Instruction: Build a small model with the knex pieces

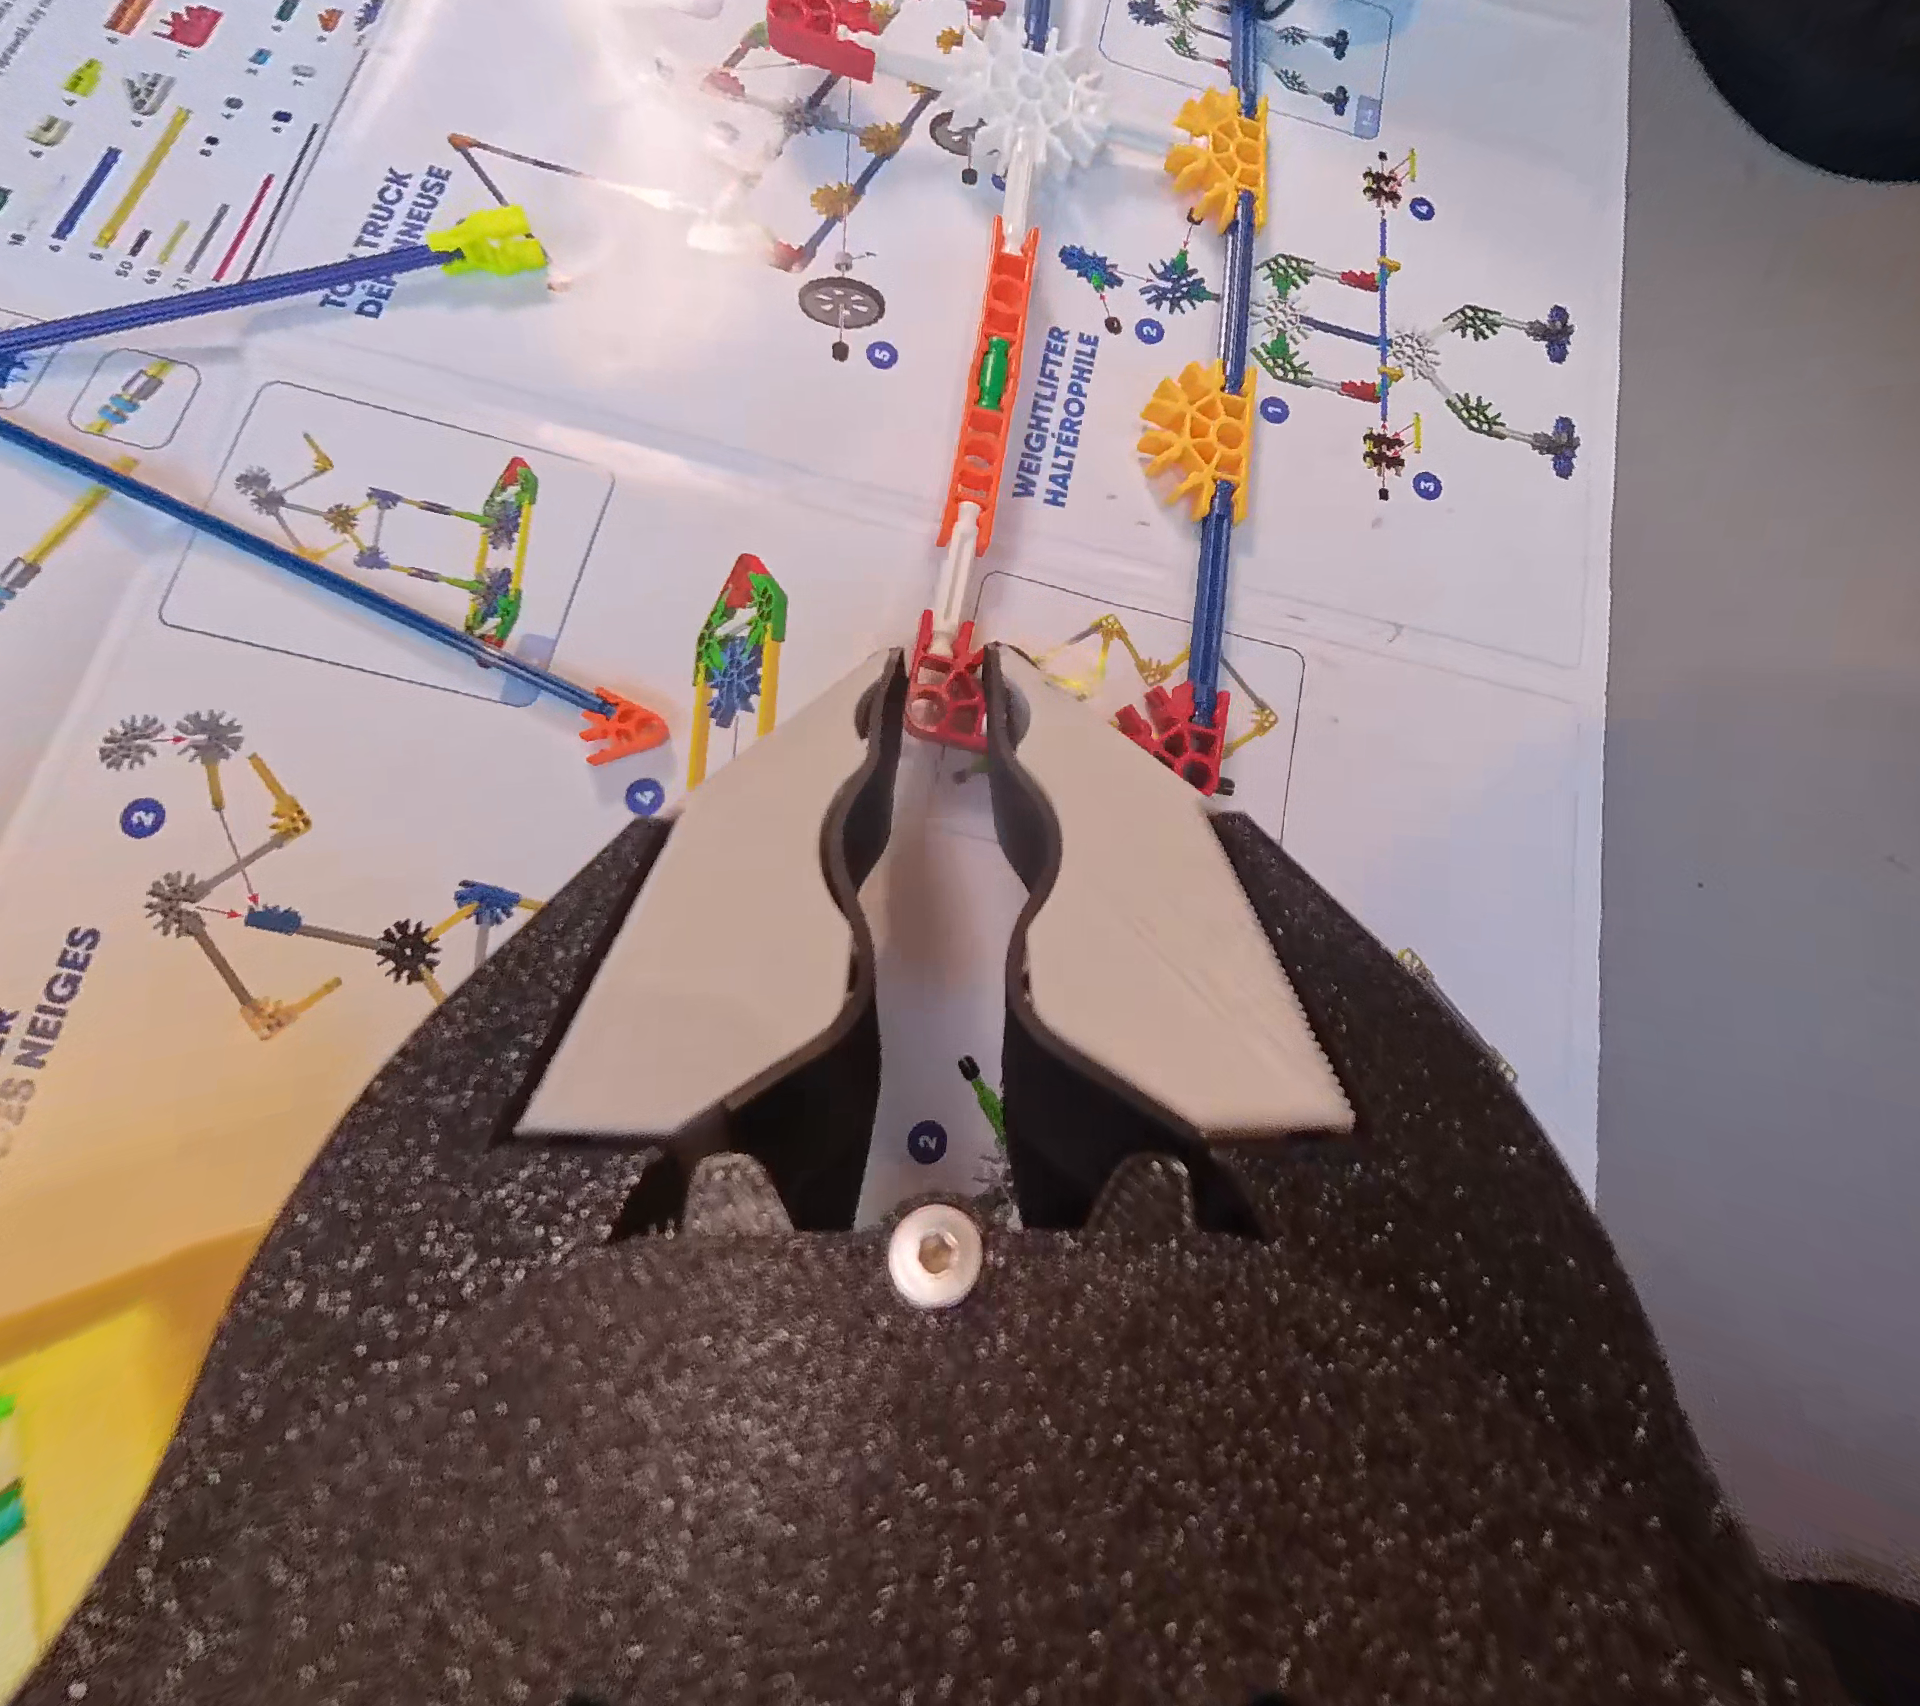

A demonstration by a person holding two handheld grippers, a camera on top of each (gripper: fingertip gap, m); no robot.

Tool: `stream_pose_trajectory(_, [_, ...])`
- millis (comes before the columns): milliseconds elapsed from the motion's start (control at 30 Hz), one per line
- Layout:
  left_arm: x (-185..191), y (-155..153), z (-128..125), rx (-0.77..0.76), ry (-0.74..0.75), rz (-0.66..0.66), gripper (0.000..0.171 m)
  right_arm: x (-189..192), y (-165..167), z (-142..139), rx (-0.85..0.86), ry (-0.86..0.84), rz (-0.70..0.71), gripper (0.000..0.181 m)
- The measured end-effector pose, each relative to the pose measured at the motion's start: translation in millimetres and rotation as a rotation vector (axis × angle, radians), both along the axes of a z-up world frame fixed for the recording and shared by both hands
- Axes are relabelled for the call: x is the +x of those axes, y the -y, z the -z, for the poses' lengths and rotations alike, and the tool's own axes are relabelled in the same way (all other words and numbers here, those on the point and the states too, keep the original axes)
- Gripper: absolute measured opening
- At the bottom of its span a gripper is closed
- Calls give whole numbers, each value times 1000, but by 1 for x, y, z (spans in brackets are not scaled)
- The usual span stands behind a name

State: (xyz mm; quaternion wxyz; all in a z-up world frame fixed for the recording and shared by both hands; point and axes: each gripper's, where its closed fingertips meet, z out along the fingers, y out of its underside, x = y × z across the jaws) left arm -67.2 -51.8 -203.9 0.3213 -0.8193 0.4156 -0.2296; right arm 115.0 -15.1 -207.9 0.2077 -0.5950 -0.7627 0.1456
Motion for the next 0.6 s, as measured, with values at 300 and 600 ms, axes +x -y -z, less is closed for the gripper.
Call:
stream_pose_trajectory(300, [-2,6,1,66,-28,-54,14,3,35,-4,-27,-23,-18,4])
stream_pose_trajectory(600, [-3,7,-4,125,-55,-82,19,8,37,0,-27,23,16,5])
